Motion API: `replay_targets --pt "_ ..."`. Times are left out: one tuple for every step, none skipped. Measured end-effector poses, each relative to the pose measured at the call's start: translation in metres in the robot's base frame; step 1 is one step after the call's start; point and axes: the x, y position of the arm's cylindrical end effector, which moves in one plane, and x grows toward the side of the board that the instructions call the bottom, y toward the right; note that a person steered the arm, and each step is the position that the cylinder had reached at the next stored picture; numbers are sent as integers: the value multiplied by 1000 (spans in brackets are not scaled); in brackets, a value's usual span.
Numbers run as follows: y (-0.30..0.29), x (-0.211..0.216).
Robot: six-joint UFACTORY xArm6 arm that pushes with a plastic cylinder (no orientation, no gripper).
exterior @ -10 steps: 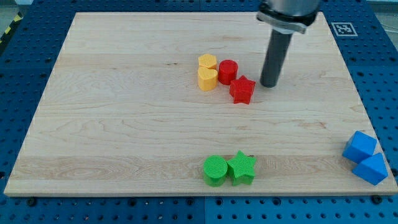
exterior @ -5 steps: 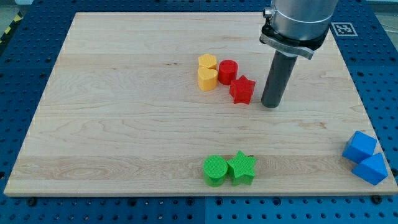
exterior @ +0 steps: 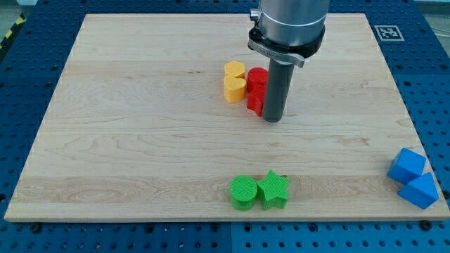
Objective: Slide the red star to the bottom of the red circle
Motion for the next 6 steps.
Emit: replay_targets --pt "-8 0" --pt "-11 0" --pt "-7 2" --pt "14 14" --pt "19 14" --pt "53 20"
